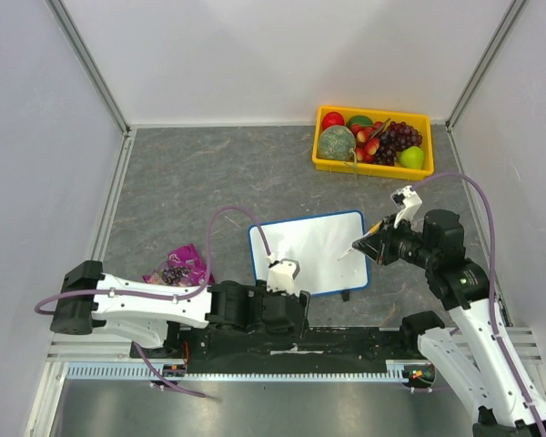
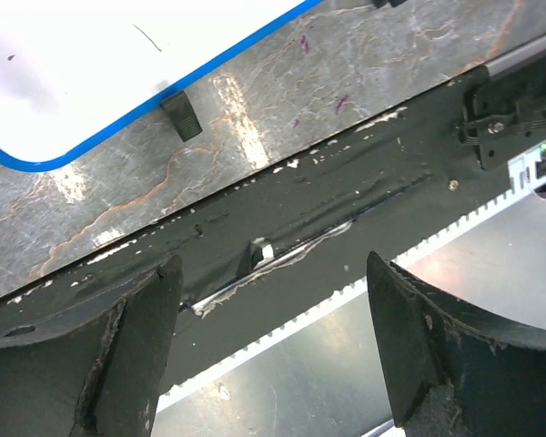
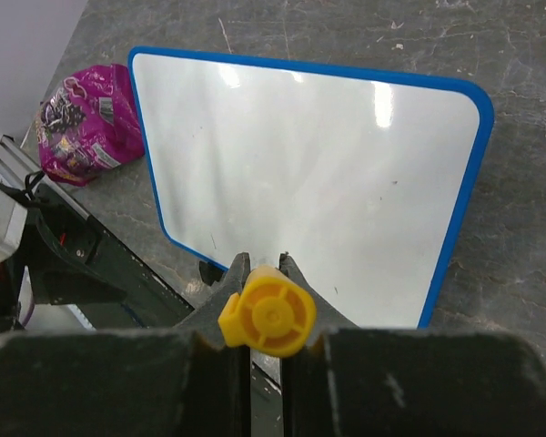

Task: Write a sentence on the whiteboard

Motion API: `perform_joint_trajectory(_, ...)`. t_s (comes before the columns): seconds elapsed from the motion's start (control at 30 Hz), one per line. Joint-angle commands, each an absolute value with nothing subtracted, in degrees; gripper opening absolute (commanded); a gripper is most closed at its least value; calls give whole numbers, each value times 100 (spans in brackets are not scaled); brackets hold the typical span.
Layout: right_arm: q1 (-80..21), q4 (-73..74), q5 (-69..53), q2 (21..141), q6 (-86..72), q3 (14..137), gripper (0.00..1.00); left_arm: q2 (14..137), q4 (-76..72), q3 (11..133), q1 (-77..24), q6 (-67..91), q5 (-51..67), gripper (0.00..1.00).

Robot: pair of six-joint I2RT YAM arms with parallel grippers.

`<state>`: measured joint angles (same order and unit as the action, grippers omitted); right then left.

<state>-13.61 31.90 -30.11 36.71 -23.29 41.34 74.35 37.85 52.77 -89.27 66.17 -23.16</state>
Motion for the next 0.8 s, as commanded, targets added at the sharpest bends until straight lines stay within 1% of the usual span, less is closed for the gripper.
perform_joint_trajectory(0.0, -1336, 3910, -2936, 3192, -2030, 4447, 0, 7111, 3288, 5063, -8983, 6293, -2276, 87)
perform_joint_trajectory(0.2, -1327, 4122, -2970, 2242, -2460, 4131, 0, 6760, 3375, 5159, -8982, 6336, -2566, 87)
perform_joint_trajectory(0.3, -1327, 4192, -2979, 2083, -2470, 4017, 0, 6557, 3024, 5080, -8983, 6135, -2461, 87)
perform_joint_trajectory(0.4, -1336, 4254, -2918, 2153, -2356, 4017, 0, 6390, 2892, 4975, -8974, 6109, -2566, 87)
perform_joint_trajectory(0.57, -1336, 4114, -2962, 2487, -2215, 4043, 0, 6074, 2769, 4861, -8912, 5784, -2725, 92)
perform_joint_trajectory(0.77, -1336, 3455, -3163, 2952, -2452, 3955, 0, 5117, 1689, 4062, -8439, 5160, -2313, 94)
